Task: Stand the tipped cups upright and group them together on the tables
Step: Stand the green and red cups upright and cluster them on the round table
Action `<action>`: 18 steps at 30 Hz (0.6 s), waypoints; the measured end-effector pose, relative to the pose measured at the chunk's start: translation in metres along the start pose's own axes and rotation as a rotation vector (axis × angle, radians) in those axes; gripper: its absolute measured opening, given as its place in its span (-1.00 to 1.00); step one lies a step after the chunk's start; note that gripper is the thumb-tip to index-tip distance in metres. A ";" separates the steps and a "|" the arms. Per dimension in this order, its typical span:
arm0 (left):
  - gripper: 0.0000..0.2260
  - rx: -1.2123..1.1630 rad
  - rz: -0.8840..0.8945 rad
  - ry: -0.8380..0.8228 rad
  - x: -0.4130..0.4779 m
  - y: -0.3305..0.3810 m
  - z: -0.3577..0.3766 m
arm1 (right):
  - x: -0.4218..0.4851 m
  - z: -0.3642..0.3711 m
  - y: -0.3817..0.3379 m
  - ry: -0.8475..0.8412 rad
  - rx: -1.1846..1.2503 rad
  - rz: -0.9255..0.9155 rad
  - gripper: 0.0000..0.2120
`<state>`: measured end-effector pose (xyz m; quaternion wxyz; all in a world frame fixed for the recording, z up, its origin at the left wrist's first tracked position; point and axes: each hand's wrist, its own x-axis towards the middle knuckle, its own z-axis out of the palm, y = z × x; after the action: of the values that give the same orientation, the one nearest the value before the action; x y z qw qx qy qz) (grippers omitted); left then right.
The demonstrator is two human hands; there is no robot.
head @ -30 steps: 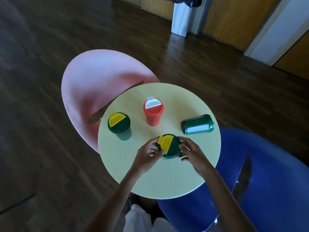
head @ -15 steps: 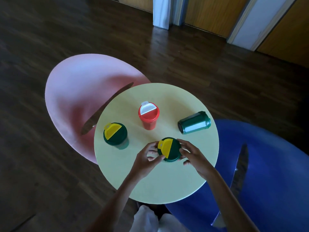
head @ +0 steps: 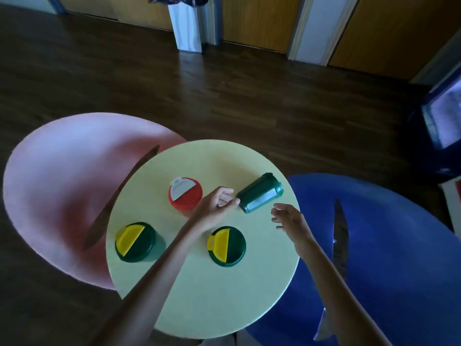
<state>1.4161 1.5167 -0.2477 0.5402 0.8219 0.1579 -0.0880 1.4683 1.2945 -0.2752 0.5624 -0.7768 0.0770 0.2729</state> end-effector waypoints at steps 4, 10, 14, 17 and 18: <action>-0.48 0.120 -0.090 -0.169 0.048 0.012 0.021 | 0.037 0.004 0.000 0.054 0.092 0.167 -0.53; -0.43 0.133 -0.224 -0.191 0.091 -0.008 0.033 | 0.077 0.007 0.006 0.094 0.224 0.293 -0.32; -0.55 0.114 -0.189 -0.152 0.096 -0.015 0.035 | 0.087 0.011 0.007 0.071 0.340 0.270 -0.45; -0.59 0.122 -0.132 -0.103 0.096 -0.017 0.037 | 0.089 0.013 0.001 0.055 0.427 0.205 -0.75; -0.59 0.111 -0.112 -0.077 0.096 -0.018 0.038 | 0.088 0.013 -0.002 0.049 0.448 0.171 -0.75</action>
<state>1.5008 1.5038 -0.3086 0.4940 0.8363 0.1774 -0.1582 1.5390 1.3237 -0.3216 0.6935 -0.6297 0.2145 0.2768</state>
